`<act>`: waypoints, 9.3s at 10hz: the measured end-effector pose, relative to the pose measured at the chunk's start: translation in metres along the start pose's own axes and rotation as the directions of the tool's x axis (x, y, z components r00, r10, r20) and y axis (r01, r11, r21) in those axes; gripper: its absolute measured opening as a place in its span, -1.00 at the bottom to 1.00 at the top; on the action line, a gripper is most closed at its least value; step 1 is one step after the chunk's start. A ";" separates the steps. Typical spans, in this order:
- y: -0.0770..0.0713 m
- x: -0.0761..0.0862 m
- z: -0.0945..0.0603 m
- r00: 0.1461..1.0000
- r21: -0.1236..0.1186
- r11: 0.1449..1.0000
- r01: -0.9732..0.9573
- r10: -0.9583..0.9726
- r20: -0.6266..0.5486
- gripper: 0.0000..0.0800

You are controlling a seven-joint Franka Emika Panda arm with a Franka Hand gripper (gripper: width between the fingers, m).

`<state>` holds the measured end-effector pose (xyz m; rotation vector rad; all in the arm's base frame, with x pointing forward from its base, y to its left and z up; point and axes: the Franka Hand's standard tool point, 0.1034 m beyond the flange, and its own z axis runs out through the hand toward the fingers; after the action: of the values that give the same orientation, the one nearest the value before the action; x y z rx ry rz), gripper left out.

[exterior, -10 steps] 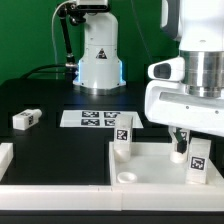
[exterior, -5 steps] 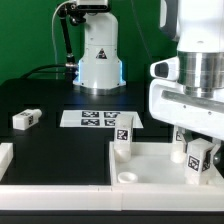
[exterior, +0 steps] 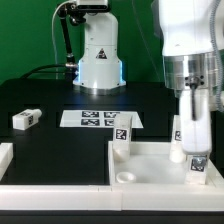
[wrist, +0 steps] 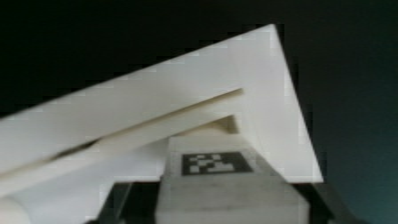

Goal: Assemble square table

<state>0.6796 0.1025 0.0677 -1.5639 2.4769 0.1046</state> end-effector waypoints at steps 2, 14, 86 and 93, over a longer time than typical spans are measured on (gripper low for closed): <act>0.001 -0.001 0.001 0.996 -0.004 0.996 -0.084 0.084 -0.002 -0.27; 0.006 -0.007 -0.002 0.136 -0.097 0.136 0.986 -0.991 -0.005 0.62; 0.140 0.426 -0.046 0.127 -0.115 0.054 0.992 -0.504 0.854 0.62; 0.142 0.425 -0.043 0.134 -0.123 0.056 0.991 -0.499 0.856 -0.28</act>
Offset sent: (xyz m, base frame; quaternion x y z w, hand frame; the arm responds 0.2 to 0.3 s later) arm 0.0000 0.0000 0.0000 0.0000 0.0000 -0.0650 0.9979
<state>0.3698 -0.2192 0.0108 -2.4423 0.5581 1.2973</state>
